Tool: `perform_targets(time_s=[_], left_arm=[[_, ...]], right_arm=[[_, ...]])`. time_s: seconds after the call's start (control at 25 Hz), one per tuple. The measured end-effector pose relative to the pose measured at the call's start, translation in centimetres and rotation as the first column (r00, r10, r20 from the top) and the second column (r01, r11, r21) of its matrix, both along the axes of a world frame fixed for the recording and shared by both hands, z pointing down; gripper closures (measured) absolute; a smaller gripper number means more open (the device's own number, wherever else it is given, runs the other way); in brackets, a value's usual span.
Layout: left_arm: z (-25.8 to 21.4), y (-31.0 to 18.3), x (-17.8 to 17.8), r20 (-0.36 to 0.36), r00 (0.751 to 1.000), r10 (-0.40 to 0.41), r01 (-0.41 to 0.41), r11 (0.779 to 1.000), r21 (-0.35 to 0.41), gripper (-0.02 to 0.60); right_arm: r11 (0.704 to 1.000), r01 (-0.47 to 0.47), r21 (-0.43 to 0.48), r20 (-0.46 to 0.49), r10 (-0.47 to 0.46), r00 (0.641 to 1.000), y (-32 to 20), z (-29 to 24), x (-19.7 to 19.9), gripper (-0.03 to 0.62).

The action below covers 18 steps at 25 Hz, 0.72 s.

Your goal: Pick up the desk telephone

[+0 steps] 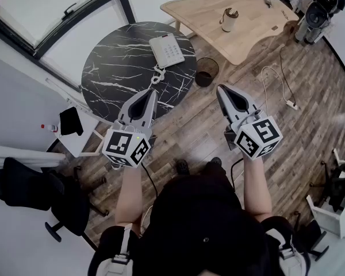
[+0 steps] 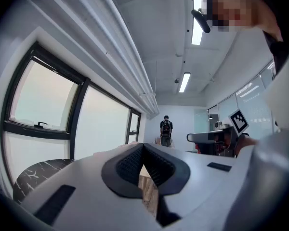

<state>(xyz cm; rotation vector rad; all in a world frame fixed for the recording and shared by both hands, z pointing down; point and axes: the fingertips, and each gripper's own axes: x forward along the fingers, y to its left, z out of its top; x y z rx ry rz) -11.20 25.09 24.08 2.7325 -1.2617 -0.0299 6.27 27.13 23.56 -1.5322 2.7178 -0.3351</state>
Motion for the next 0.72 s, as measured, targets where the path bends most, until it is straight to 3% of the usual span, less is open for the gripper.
perform_targets(time_s=[0.32,0.56,0.72], left_arm=[[-0.3,-0.3,-0.5,-0.012,1.0,0.007,-0.007,1.0,-0.01,0.566],[-0.1,-0.3,-0.5,-0.012,1.0,0.019,-0.019,1.0,-0.006,0.566],[0.5,-0.4,-0.1,-0.01,1.0,0.028,-0.028,0.999,-0.026,0.566]], right_arm=[[1.0,0.013,0.008,-0.037,-0.013,0.999,0.0,-0.4,-0.7,0.565],[0.999,0.001,0.04,-0.015,-0.001,1.0,0.3,-1.1,-0.7,0.565],[1.0,-0.019,0.015,-0.009,0.019,1.0,0.3,-0.2,0.0,0.563]])
